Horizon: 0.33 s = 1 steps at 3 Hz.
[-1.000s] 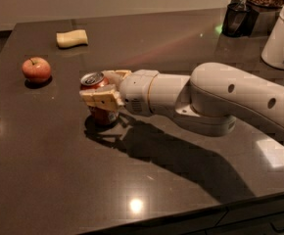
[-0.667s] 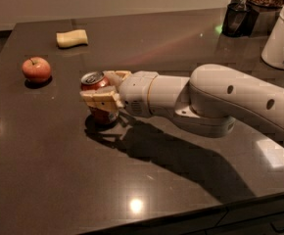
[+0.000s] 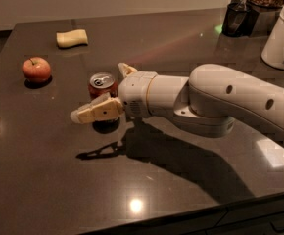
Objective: Place coke can upright
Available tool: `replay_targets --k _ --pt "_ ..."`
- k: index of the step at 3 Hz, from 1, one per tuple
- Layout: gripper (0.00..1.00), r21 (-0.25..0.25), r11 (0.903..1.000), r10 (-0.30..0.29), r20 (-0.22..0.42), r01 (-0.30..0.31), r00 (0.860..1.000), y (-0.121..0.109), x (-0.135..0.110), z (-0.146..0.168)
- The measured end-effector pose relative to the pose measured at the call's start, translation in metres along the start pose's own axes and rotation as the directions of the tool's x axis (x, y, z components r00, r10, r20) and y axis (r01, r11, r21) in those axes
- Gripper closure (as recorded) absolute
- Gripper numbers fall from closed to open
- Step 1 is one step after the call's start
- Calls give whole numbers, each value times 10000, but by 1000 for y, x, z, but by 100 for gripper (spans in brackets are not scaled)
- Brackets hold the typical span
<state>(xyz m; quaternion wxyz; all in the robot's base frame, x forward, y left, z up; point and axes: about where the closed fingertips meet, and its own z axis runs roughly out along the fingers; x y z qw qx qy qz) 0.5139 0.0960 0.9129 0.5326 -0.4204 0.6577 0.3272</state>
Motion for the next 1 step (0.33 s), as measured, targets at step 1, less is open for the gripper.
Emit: replay_targets --k 1 --pt "0 -1 10000 -1 0 1 10000 0 0 0"
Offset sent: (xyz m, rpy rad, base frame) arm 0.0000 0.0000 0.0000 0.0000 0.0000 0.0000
